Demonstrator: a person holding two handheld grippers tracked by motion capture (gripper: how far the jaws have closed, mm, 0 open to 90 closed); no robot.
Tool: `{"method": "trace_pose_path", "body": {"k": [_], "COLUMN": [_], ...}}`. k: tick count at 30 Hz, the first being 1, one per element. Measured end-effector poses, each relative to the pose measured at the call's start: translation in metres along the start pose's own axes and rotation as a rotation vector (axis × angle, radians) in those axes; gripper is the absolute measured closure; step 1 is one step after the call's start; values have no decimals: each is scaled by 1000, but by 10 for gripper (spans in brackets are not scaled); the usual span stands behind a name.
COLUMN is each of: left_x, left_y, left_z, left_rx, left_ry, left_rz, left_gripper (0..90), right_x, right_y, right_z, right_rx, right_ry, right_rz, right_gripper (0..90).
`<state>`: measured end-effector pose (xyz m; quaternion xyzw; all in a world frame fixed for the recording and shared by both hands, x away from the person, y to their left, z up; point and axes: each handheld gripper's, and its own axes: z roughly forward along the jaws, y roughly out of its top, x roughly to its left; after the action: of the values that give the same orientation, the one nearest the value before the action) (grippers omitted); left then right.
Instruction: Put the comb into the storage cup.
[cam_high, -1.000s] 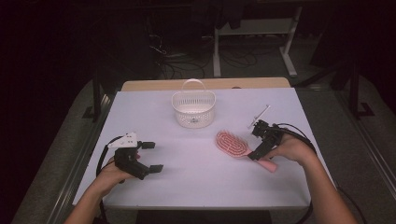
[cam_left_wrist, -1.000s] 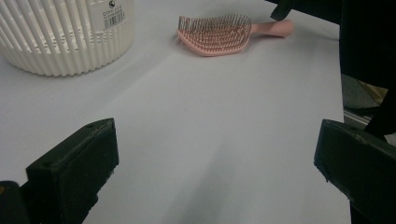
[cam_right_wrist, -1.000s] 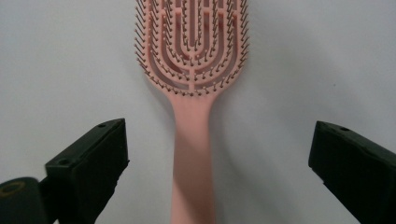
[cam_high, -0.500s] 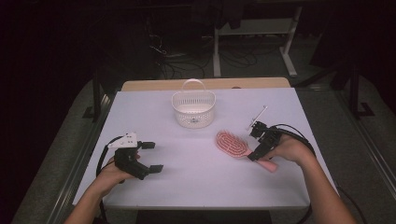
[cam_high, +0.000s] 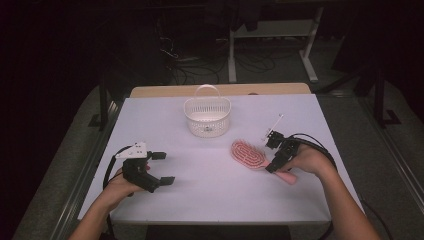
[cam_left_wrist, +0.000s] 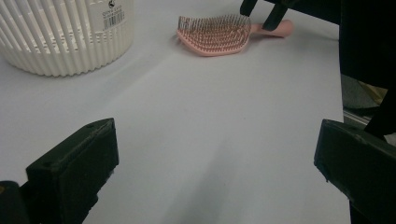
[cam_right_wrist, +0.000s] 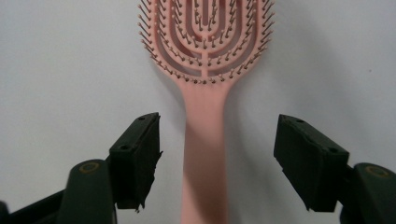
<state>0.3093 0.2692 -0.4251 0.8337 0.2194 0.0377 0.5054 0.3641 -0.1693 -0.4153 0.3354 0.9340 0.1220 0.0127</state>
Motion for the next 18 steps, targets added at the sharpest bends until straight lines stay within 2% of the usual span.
{"method": "trace_pose_path", "body": {"k": [18], "left_x": [0], "left_y": [0], "left_z": [-1], "left_rx": [-3], "left_ry": [0], "left_rz": [0], "left_gripper": [0], "right_x": [-1], "right_y": [8], "right_z": [12], "right_rx": [74], "right_ry": [25], "right_rz": [-22], "right_gripper": [450]}}
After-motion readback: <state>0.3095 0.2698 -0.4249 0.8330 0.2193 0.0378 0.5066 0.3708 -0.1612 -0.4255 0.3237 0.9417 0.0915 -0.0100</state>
